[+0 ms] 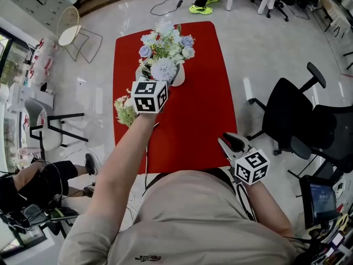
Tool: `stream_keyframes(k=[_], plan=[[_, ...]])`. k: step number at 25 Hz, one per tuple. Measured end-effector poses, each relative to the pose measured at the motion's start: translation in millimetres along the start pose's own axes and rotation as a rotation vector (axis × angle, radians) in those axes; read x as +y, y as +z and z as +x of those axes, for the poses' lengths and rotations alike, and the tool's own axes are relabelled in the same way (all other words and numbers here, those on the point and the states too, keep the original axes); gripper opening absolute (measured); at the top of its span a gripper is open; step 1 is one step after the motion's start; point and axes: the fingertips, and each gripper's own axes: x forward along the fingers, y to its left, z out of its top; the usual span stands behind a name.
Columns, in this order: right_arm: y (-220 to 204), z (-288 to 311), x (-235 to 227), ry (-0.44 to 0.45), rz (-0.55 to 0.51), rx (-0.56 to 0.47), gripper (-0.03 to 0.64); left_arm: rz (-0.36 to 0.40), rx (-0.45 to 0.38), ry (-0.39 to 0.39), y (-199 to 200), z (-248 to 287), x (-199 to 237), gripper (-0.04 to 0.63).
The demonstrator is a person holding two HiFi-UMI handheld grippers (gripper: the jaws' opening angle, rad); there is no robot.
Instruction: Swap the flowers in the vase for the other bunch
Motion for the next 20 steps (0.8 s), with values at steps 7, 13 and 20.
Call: stream_keyframes(k=[7,13,20], plan=[[1.0,-1.5,0.7,0.003,0.001,0.0,0.101,-0.016,0.034,-0.012,-11.7,-0.9,-2.4,0.39],[0.5,-0.7,0.2,0.007,0.0,0.001,0.1,-0.032,0.058,-0.012,-22.3,-1.2,-2.7,0.391],[3.2,-0.8,0.6,0.012,-0.001,0.005,0.1,-0.034,0.073,-0.014,-29.0,-6.1,-7.4,0.391]])
